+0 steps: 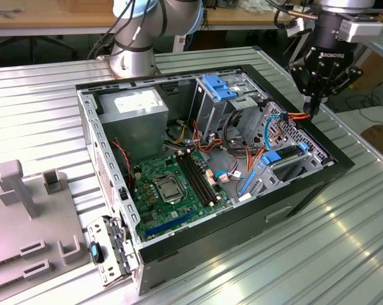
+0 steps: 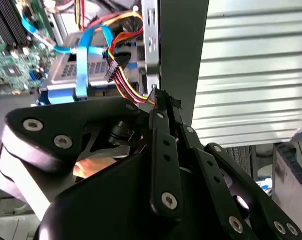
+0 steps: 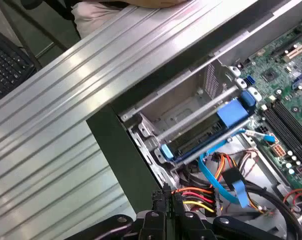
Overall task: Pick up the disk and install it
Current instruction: 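Insert the first disk wire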
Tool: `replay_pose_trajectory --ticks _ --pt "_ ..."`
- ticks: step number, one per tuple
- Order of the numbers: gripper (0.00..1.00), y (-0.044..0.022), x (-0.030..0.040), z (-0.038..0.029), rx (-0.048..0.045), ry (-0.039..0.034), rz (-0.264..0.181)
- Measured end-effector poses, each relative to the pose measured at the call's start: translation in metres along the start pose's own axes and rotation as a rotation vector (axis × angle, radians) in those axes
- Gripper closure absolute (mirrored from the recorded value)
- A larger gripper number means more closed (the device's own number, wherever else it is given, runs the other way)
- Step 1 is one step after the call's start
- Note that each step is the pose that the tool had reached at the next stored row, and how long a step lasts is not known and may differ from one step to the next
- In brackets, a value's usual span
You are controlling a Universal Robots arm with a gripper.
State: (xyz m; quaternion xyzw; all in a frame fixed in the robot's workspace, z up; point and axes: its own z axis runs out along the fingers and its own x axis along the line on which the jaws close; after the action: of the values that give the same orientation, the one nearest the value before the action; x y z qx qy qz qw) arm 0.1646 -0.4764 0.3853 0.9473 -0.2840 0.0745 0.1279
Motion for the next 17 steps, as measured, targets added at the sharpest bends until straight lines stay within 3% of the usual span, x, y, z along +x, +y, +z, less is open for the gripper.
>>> replay_pose_trajectory --ticks 2,3,4,5,6,11,17 --pt "0.83 0.0065 0.0041 0.0023 0.0051 -0.0034 0.000" --pt "0.83 0.0084 0.0052 0.0030 0.0240 -0.0161 0.002" --pt "0.83 0.0110 0.0067 0.0038 0.0618 -0.0416 0.005" --pt "0.83 0.0131 0.0080 0.0045 0.0933 -0.0628 0.008" --pt "0.83 0.0145 0.0089 0.0050 0.1070 -0.0720 0.009" --pt "0.83 0.0283 0.0175 0.0099 0.1084 -0.0731 0.009" --pt "0.83 0.0300 0.0182 0.0103 0.1036 -0.0770 0.035"
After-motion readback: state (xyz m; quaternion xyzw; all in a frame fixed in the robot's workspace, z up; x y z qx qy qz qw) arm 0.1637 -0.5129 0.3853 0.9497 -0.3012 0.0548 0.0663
